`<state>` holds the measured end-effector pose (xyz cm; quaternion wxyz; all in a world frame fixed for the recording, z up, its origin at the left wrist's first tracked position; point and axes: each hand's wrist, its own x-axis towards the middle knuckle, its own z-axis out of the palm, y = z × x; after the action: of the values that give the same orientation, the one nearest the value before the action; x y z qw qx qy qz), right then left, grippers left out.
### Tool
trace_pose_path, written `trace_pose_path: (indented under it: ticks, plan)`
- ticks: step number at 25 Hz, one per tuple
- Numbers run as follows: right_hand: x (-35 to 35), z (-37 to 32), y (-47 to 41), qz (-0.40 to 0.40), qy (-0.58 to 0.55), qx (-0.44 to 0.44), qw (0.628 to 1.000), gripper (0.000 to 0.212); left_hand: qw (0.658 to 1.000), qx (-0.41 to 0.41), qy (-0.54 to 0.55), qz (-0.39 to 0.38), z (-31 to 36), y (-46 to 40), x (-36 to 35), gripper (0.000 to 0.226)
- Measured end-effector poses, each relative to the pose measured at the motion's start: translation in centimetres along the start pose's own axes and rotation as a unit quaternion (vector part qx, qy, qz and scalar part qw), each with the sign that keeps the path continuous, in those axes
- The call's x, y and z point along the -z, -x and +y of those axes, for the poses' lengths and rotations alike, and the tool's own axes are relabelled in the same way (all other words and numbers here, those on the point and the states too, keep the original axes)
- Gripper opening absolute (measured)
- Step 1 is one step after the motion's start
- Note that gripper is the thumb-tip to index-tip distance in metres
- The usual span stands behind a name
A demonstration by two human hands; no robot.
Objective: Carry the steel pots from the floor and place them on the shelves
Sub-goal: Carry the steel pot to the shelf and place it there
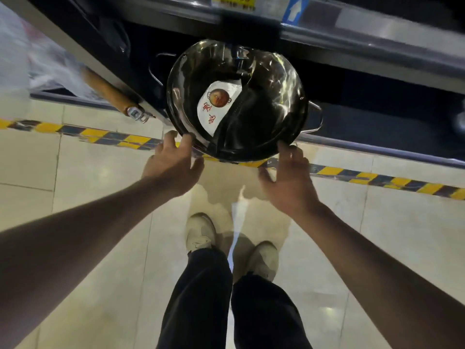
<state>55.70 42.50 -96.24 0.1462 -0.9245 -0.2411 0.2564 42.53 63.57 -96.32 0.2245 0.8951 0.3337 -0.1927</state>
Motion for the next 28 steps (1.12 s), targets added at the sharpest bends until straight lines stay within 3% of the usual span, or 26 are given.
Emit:
trace_pose_path:
  ticks: [5, 9, 12, 18, 22, 28]
  plan:
    - [0.8, -1.1, -5.0, -0.034, 0.002, -0.003, 0.999, 0.075, 0.999, 0.022, -0.008, -0.041, 1.0, -3.7, 1.0, 0.06]
    - [4.3, -2.2, -8.6, -0.145, 0.01, 0.026, 0.989, 0.076, 0.998, 0.049, 0.032, -0.025, 2.2, -6.7, 4.2, 0.064]
    - [6.7, -3.1, -6.6, -0.182, 0.025, 0.037, 0.982, 0.069, 0.999, 0.033, 0.022, -0.036, 3.9, -5.1, 6.4, 0.065]
    - [15.8, -4.5, 3.4, -0.151, 0.096, 0.061, 0.982, 0.057, 0.996, 0.011, -0.004, -0.084, 8.2, 4.0, 13.6, 0.066]
    - [26.3, -6.6, 9.4, -0.093, 0.132, 0.07, 0.984, 0.051, 0.994, -0.018, -0.047, -0.098, 13.7, 10.8, 21.8, 0.057]
    - [43.1, -12.1, 17.2, 0.011, 0.15, 0.077, 0.986, 0.05, 0.992, -0.057, -0.106, -0.026, 22.6, 21.1, 36.5, 0.054]
